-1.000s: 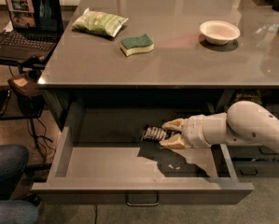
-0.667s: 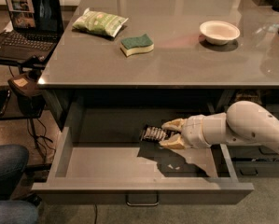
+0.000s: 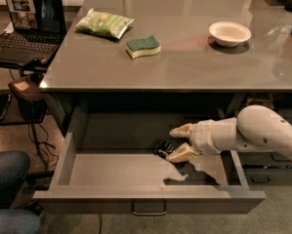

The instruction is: Place rxbar chocolate into top drawer

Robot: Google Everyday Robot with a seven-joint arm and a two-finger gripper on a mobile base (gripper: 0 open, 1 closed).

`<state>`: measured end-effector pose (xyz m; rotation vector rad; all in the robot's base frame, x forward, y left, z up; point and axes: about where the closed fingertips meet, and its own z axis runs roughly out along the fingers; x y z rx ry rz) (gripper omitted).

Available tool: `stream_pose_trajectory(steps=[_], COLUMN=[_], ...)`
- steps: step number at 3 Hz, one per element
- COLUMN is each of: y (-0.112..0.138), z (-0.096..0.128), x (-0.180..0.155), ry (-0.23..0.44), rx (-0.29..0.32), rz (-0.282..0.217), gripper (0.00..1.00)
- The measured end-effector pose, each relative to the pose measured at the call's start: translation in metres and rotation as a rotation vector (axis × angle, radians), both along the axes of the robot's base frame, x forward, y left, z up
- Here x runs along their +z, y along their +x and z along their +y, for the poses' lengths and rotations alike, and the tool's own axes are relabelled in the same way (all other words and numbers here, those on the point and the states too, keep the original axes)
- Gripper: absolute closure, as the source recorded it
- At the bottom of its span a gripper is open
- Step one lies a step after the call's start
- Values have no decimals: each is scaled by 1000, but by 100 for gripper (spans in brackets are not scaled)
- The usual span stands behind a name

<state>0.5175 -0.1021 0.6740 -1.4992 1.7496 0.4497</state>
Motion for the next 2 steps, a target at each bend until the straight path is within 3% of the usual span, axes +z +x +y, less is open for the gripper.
stream_pose_trajectory(steps=[1,2], y=[0,0], z=[0,0], x=[0,0], ry=[0,0], rx=[0,0], rz=[0,0], gripper=[0,0])
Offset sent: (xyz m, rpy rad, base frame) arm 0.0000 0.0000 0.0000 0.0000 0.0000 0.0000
